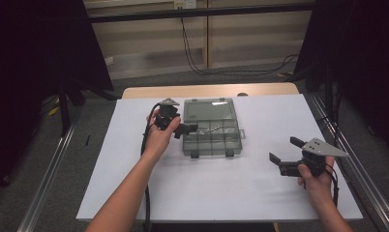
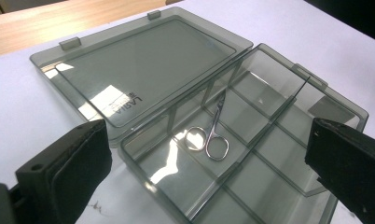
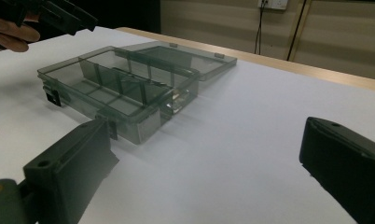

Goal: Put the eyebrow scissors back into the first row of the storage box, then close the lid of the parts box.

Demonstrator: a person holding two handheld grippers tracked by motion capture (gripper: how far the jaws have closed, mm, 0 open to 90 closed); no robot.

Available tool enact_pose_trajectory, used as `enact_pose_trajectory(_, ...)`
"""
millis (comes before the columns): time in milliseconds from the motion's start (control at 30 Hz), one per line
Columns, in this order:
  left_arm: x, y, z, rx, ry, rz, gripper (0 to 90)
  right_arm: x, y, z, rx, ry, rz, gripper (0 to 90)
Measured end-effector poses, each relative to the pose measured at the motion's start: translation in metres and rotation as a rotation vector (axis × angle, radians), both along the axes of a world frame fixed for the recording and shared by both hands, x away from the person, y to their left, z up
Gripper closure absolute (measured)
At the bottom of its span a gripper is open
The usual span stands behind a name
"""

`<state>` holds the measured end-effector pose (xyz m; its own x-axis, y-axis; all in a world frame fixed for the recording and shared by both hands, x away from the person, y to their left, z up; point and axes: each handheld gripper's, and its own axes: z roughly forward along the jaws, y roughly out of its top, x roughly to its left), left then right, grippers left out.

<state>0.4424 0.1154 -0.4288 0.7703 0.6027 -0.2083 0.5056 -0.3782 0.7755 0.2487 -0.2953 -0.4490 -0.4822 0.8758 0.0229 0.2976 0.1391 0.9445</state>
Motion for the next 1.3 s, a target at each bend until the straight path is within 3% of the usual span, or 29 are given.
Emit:
enact_pose_trajectory(133,-0.001,0.005,-0.001,-0.032,0.007,0.023,0.0,0.01,0.012,0.003,0.003,-0.002,0.017,1.4)
enact_pose_trajectory(167,0.0,0.007,0.0,-0.013,0.01,0.013,0.0,0.013,0.014,0.004,0.004,-0.001,0.017,1.4)
enact_pose_trajectory(267,0.0,0.009,-0.001,-0.017,0.009,0.017,0.0,0.02,0.021,0.007,0.009,-0.001,0.027,1.4)
enact_pose_trajectory(600,0.002,0.012,-0.003,-0.052,0.015,0.045,0.1,0.044,0.036,0.013,0.012,0.008,0.047,1.2)
enact_pose_trajectory(667,0.003,0.013,-0.004,-0.045,0.019,0.042,0.1,0.052,0.039,0.017,0.027,0.013,0.051,1.0)
enact_pose_trajectory(900,0.007,0.017,-0.005,-0.091,0.033,0.072,0.6,0.072,0.043,0.027,0.066,0.03,0.052,0.0)
enact_pose_trajectory(1300,0.014,0.013,-0.011,-0.097,0.051,0.11,2.0,0.107,0.057,0.024,0.044,0.083,0.045,0.0)
